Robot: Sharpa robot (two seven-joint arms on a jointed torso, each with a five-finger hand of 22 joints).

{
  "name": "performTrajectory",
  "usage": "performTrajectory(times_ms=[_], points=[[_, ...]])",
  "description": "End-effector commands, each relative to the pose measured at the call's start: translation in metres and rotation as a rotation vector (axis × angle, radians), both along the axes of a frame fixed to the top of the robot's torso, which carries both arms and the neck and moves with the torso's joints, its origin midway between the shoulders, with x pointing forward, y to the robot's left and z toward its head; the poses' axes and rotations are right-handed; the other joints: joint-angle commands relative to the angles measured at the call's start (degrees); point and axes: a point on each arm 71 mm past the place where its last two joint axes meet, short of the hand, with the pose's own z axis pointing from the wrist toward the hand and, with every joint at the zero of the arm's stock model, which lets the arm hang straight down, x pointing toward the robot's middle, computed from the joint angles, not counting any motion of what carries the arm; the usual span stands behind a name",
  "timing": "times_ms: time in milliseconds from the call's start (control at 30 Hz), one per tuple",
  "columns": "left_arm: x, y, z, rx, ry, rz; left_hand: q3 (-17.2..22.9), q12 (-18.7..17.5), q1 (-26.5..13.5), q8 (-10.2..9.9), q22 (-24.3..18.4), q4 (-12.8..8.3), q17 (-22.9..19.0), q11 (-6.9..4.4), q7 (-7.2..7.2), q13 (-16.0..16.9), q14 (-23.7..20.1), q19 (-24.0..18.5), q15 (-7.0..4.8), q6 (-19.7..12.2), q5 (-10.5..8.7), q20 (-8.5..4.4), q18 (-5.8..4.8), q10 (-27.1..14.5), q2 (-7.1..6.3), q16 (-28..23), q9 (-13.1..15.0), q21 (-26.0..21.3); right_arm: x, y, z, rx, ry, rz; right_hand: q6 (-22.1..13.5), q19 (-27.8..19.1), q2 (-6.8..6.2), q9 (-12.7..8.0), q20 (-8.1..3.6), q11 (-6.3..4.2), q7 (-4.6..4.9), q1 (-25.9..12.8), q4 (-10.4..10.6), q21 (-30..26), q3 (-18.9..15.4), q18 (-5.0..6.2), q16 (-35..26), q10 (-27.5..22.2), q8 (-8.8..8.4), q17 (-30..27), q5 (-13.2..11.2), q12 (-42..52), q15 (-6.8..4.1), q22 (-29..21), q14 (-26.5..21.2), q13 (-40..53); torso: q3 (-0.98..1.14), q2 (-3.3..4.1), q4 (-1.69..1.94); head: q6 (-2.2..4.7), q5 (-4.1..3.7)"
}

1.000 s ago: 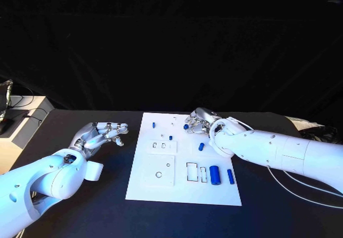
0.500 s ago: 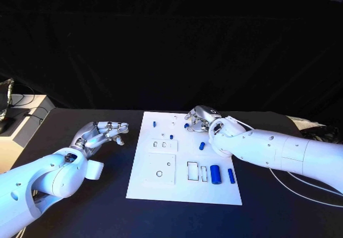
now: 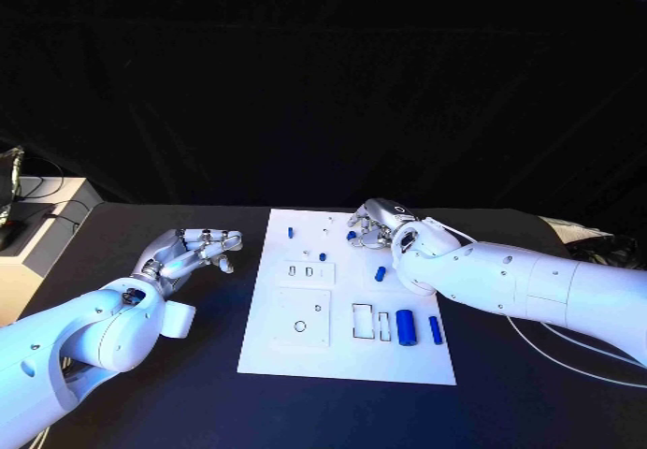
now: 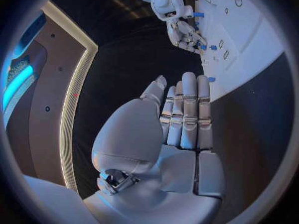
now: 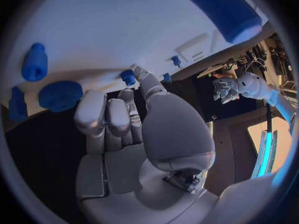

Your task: Assemble the parts on the task board

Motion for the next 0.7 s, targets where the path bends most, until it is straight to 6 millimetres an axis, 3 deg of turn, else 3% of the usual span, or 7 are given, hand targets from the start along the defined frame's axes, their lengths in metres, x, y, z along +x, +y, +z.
performTrajectory(times_ms=[33, 500, 633, 700], points=[[-0.0005, -0.0024, 0.0006, -0.009, -0.001, -0.017, 0.4, 0.1, 0.0, -0.2, -0.1, 0.0, -0.1, 0.14, -0.02, 0.1, -0.3, -0.4, 0.0, -0.2, 0.0, -0.15, 0.88, -0.3, -0.09, 0.0, 0.0, 0.2, 0.0002, 0.0012, -0.0038, -0.029, 0.045, 0.008, 0.8, 4.1, 0.14, 0.1, -0.2, -1.11, -0.1, -0.6, 0.2, 0.5, 0.4, -0.99, 0.4, 0.4, 0.23, 0.3, -0.1, 1.1, 0.02, 7.3, 0.4, 2.0, 0.06, -0.07, 0.02, -0.07, 0.07], [-0.0006, -0.0022, 0.0007, -0.009, -0.001, -0.017, 0.5, 0.1, 0.0, -0.2, -0.1, -0.1, -0.1, 0.15, -0.02, 0.1, -0.4, -0.4, 0.0, -0.3, 0.02, -0.16, 0.89, -0.4, -0.11, 0.0, 0.0, 0.3, 0.0005, 0.0041, -0.0066, -0.038, 0.082, 0.02, 2.3, 4.0, 1.78, 0.1, -0.43, -1.45, -0.62, -1.2, 0.4, 2.1, 1.3, -1.3, 0.9, 2.9, 0.23, 1.2, 0.4, 3.4, -0.23, 7.6, 0.5, 7.0, 0.12, -0.05, -0.05, -0.22, 0.02], [-0.0007, -0.0021, 0.0007, -0.009, 0.0, -0.016, 0.5, 0.1, 0.0, -0.2, -0.1, -0.1, -0.1, 0.15, -0.02, 0.1, -0.4, -0.4, 0.0, -0.3, 0.02, -0.16, 0.89, -0.4, -0.11, 0.0, 0.0, 0.3, 0.0005, 0.0046, -0.0067, -0.036, 0.084, 0.023, 2.7, 4.0, 2.56, 0.1, -0.48, -1.53, -0.75, -1.4, 0.2, 2.3, 1.6, -1.35, 1.0, 3.2, 0.25, 1.2, 0.3, 3.6, -0.29, 7.6, 0.5, 7.6, 0.08, -0.06, -0.03, -0.22, -0.02], [-0.0007, -0.0022, 0.0007, -0.009, 0.0, -0.017, 0.5, 0.1, 0.0, -0.2, -0.1, -0.1, -0.1, 0.15, -0.02, 0.1, -0.4, -0.4, 0.0, -0.3, 0.02, -0.16, 0.89, -0.4, -0.11, 0.0, 0.0, 0.3, 0.0005, 0.0046, -0.0066, -0.035, 0.083, 0.023, 3.1, 4.0, 3.63, 0.1, -0.52, -1.63, -0.93, -1.7, 0.5, 2.4, 2.0, -1.4, 1.0, 3.6, 0.31, 1.3, 0.6, 3.8, -0.34, 7.7, 0.5, 8.0, 0.08, -0.08, -0.02, -0.25, -0.01]])
